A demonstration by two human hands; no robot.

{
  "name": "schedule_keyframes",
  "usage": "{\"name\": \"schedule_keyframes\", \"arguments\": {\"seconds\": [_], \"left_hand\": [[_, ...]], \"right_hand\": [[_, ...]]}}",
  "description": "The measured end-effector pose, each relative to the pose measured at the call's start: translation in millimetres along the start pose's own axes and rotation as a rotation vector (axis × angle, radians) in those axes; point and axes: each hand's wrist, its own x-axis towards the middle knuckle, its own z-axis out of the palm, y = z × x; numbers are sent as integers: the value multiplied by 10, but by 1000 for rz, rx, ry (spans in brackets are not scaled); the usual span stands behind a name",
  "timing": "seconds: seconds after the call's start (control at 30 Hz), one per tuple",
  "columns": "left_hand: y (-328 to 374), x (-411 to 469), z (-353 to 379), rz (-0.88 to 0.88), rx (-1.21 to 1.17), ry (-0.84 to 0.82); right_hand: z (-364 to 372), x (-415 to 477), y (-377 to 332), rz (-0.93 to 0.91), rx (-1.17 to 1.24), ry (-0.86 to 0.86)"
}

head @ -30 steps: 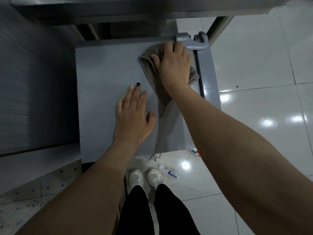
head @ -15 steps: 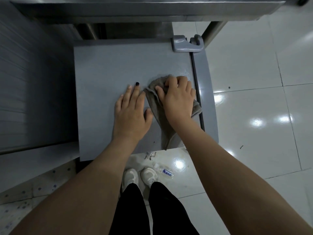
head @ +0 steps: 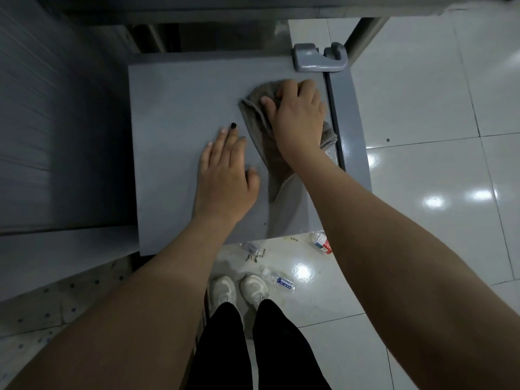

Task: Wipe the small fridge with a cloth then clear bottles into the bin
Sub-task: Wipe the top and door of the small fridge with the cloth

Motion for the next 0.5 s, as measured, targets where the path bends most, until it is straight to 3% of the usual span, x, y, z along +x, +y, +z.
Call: {"name": "schedule_keyframes", "arguments": {"seconds": [0.27,0.4,0.5], "left_hand": [[-127,39,-202,15,-301,-81],[-278,-135,-321,48,-258,-84],[-378,-326,-319,19,-190,-54]], "right_hand": [[-79,-742,141,-23,198,24],[-128,-1086,182,-39,353,87],[-107,-1433,135,-179,363,96]]}}
